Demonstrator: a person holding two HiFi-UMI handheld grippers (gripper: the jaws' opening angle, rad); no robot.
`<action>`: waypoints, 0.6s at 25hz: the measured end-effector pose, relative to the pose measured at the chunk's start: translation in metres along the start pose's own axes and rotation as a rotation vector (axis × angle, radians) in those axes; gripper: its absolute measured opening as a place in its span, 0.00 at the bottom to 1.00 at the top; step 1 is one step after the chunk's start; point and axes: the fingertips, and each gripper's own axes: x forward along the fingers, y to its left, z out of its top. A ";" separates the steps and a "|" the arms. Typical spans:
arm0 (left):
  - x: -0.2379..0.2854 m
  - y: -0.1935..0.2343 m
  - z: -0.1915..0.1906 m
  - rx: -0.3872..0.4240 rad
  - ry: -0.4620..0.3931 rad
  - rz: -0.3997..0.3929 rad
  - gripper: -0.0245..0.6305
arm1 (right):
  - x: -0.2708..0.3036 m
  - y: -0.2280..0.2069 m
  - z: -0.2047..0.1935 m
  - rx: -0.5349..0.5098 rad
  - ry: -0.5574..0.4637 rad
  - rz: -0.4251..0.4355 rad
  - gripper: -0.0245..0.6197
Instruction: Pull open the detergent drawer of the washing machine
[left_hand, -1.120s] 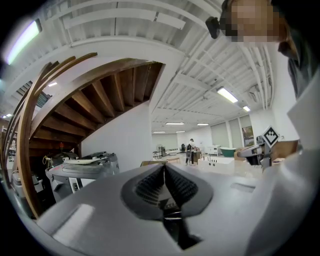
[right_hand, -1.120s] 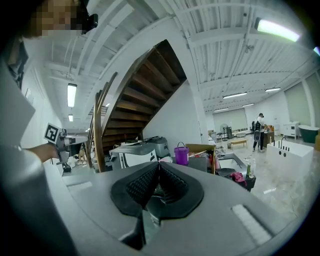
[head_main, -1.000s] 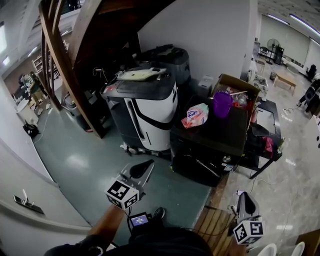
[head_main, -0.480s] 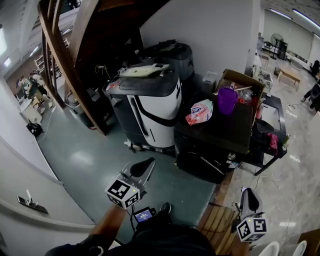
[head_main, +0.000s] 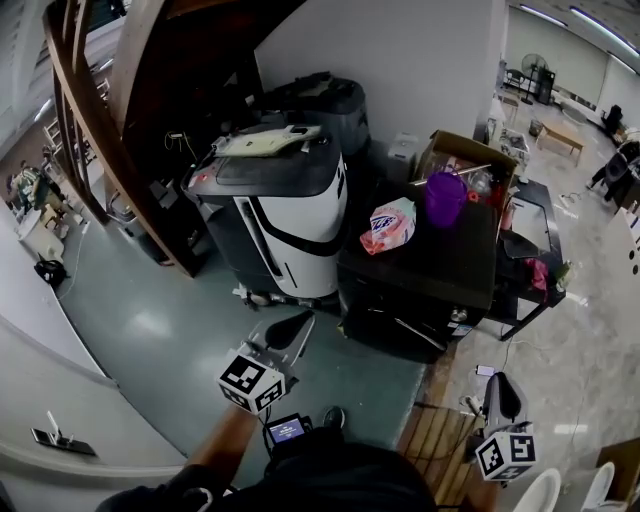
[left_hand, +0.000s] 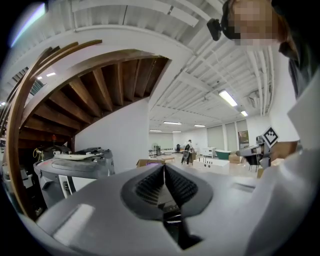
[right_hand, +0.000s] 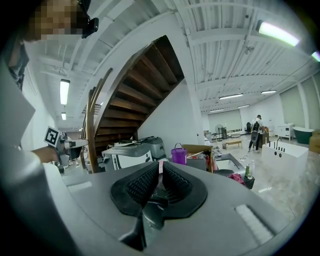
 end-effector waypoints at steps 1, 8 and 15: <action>0.005 0.005 0.000 0.001 -0.003 -0.008 0.13 | 0.004 0.000 0.002 0.001 -0.004 -0.009 0.05; 0.041 0.039 0.001 -0.010 -0.016 -0.064 0.13 | 0.033 0.007 0.005 0.007 -0.010 -0.072 0.05; 0.069 0.070 -0.006 -0.018 -0.013 -0.113 0.13 | 0.059 0.015 0.008 0.009 -0.017 -0.128 0.05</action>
